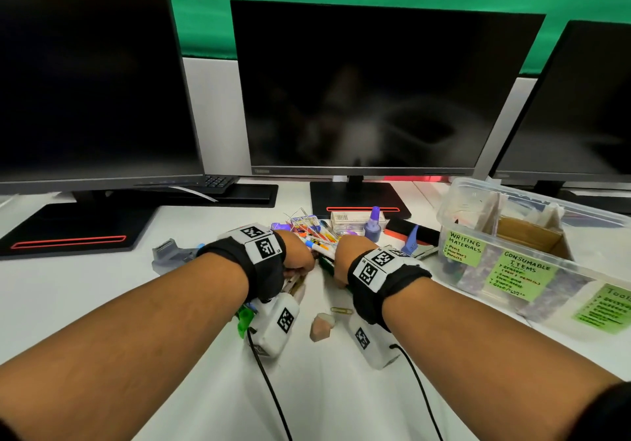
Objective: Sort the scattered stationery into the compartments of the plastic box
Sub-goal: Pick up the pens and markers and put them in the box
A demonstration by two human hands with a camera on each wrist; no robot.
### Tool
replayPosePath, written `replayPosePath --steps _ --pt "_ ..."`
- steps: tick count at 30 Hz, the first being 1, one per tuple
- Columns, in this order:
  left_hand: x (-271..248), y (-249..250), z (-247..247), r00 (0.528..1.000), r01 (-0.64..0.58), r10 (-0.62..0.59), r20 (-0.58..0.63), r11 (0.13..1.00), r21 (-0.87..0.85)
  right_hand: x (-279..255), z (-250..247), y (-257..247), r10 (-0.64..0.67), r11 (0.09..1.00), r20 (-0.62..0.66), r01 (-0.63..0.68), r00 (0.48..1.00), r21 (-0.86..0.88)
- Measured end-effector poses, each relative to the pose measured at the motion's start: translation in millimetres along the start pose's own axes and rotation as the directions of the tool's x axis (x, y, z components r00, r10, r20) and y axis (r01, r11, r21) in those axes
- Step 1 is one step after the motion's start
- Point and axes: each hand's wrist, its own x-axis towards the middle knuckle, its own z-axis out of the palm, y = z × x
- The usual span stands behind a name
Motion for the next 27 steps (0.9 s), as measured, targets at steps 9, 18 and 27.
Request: replayPosePath --steps 9,18,27 --pt "-2 -6 -3 1.0 0.023 -0.023 0.019 1.0 0.004 -6 7 24 -0.035 0.978 -0.028 0.04 0.999 0.203" --pt "-9 -13 -26 0.993 -0.075 0.056 -0.103 0.977 -0.199 -21 -5 55 0.032 0.732 -0.033 -0.001 0.999 0.681" --pt "-13 2 -44 0.979 -0.183 0.001 -0.206 0.47 -0.864 -41 -2 57 -0.056 0.794 -0.052 0.076 0.997 0.604"
